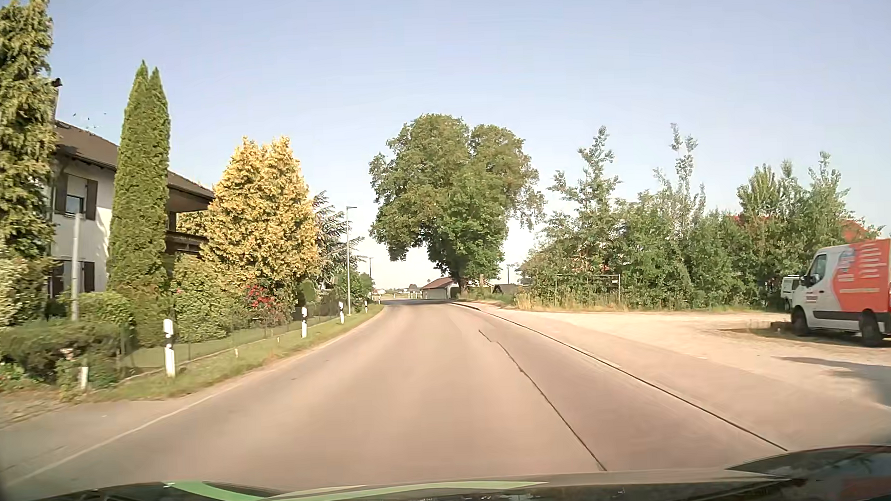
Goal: Follow the waypoints while adhering to traffic rules and regulations
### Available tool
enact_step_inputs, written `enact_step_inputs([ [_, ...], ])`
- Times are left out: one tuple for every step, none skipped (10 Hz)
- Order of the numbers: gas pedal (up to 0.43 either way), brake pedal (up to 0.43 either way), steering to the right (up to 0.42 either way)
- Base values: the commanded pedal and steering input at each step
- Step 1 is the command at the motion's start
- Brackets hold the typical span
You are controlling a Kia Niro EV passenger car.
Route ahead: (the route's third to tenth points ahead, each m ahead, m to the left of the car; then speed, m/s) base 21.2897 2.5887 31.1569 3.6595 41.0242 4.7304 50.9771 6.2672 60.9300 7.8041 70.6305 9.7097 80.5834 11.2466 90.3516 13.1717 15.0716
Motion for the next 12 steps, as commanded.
enact_step_inputs([
  [0.15,0.0,-0.017],
  [0.15,0.0,-0.017],
  [0.15,0.0,-0.016],
  [0.15,0.0,-0.015],
  [0.157,0.0,-0.016],
  [0.169,0.0,-0.016],
  [0.169,0.0,-0.016],
  [0.169,0.0,-0.016],
  [0.169,0.0,-0.016],
  [0.169,0.0,-0.015],
  [0.169,0.0,-0.017],
  [0.169,0.0,-0.02],
])
